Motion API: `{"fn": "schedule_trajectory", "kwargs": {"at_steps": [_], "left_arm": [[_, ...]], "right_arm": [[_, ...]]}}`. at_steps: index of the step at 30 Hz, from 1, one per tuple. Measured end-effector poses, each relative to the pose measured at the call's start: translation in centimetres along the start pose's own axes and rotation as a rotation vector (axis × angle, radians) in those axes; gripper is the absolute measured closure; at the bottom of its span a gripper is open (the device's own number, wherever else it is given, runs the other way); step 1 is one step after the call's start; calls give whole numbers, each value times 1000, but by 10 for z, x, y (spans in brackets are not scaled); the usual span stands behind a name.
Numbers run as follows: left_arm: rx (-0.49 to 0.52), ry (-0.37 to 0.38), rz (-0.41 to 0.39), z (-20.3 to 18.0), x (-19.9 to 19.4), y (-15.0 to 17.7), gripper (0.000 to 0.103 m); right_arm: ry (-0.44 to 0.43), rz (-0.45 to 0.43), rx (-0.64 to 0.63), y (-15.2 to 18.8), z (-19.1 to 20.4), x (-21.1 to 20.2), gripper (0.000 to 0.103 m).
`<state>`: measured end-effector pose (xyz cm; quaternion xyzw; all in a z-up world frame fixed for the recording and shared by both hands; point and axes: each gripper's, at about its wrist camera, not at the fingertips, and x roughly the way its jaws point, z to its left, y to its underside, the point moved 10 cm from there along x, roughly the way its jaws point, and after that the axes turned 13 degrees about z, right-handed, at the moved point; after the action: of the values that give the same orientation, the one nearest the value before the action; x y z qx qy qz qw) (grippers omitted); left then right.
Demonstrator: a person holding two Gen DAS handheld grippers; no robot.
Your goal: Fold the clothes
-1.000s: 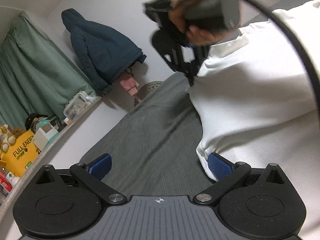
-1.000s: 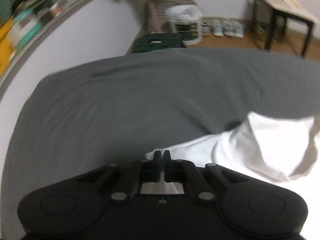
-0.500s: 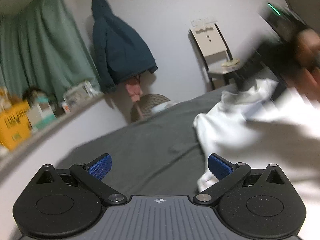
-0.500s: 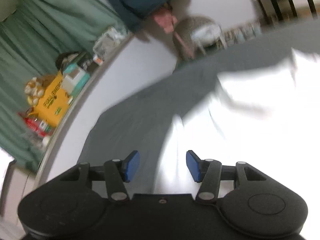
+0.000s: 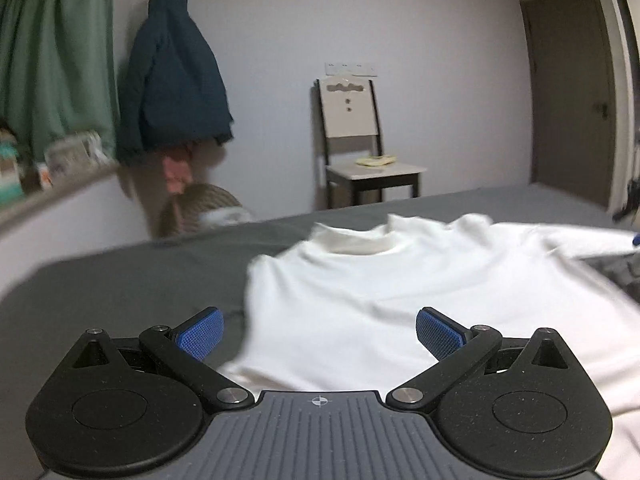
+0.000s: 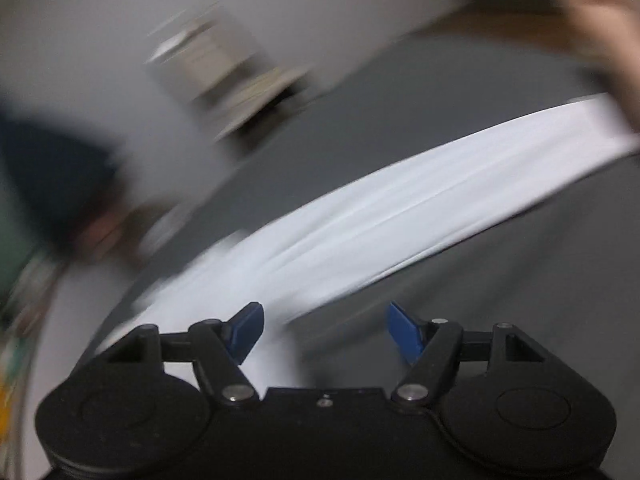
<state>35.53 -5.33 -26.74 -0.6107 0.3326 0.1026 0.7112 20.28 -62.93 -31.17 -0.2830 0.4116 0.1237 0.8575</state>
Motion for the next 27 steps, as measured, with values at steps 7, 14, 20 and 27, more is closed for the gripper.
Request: {"fn": "schedule_trajectory", "kwargs": {"at_steps": [7,14,20,27], "left_arm": [[-113,40,86,-26,-13,27,0],[-59,-29,116,-41,-38,45,0],[-43,-71,153,-43,-53,48,0],[-102,-97,163,-40,-64,49,0]], "right_arm": [[317,-43,66,-119,-112,-1,43],[527,57,-126,-150,-131,31,63],[480,112,-194,-153,-139,57,77],[486,73,-288,-140,-122,57,99]]}}
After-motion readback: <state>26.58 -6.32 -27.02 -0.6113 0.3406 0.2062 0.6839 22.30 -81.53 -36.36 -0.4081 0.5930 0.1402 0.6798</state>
